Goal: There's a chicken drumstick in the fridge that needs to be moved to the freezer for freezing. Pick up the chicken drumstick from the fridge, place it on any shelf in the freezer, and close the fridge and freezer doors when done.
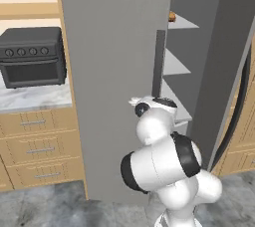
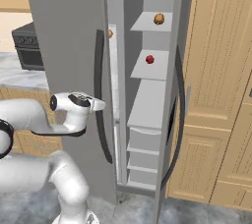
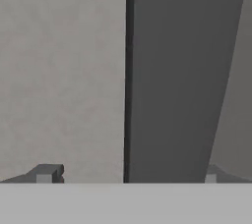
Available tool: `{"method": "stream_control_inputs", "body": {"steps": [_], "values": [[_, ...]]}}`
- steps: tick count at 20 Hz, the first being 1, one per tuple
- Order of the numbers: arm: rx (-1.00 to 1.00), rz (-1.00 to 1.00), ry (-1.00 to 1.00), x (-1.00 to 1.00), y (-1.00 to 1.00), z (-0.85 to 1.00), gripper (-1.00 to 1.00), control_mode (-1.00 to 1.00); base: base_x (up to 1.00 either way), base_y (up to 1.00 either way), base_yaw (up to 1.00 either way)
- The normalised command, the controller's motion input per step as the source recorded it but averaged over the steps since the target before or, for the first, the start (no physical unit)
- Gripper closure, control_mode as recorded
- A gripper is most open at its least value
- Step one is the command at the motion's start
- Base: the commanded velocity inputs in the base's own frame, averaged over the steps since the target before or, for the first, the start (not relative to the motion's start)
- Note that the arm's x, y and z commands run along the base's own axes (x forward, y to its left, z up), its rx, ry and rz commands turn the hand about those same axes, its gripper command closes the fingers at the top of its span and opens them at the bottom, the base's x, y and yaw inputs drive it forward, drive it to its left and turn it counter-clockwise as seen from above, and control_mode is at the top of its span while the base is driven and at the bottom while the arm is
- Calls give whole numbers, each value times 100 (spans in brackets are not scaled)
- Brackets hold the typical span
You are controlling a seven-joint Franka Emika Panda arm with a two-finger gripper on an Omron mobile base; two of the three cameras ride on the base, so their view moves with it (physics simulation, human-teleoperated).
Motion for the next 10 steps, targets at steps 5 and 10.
{"method": "stream_control_inputs", "body": {"steps": [5,10], "values": [[0,0,2,77,-11,0,-100,-100,0,0,0],[0,0,0,83,-8,0,-100,-100,0,0,0]]}}
